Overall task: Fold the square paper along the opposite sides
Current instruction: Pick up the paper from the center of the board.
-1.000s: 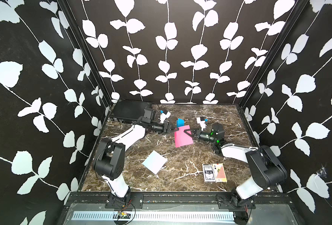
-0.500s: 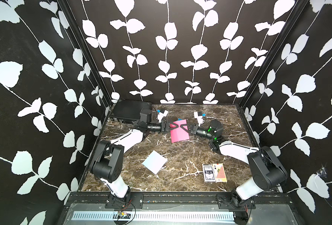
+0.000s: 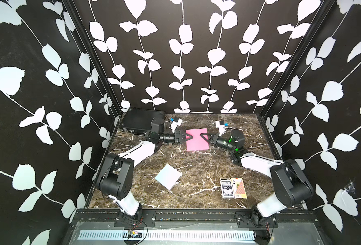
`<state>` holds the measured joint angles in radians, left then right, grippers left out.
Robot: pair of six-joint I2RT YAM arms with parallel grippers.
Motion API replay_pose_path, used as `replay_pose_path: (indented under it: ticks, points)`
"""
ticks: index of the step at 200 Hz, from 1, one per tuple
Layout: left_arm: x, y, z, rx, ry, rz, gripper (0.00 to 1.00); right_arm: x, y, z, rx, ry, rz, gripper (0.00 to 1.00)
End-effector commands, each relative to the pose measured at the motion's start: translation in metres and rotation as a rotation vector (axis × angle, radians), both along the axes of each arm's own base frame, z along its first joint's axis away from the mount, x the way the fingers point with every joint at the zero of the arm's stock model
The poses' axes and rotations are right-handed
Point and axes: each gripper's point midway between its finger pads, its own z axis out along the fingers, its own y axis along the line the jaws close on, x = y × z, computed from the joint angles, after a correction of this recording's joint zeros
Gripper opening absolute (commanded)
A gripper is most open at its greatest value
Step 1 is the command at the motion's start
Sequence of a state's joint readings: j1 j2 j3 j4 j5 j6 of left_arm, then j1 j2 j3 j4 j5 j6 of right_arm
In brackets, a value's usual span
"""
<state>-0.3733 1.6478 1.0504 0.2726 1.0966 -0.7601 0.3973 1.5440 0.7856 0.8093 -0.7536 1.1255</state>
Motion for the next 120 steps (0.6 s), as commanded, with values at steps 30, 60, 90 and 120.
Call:
replay_pose_path:
  ticks: [30, 60, 90, 120]
  points:
    - [-0.0057, 0.0013, 0.0161, 0.008, -0.059, -0.009, 0.08, -0.0052, -0.0047, 0.0063, -0.021, -0.052, 0.007, 0.0]
    - [-0.0047, 0.0011, 0.0146, 0.014, -0.055, -0.006, 0.0, -0.006, -0.0038, 0.0045, -0.021, -0.047, 0.015, 0.0]
    - [-0.0031, 0.0014, 0.0132, 0.022, -0.051, 0.003, 0.0, -0.0072, -0.0038, 0.0029, -0.028, -0.045, 0.019, 0.0]
    - [-0.0035, 0.0026, 0.0172, 0.022, -0.062, 0.004, 0.0, -0.0077, -0.0043, -0.0012, -0.058, -0.044, 0.022, 0.09]
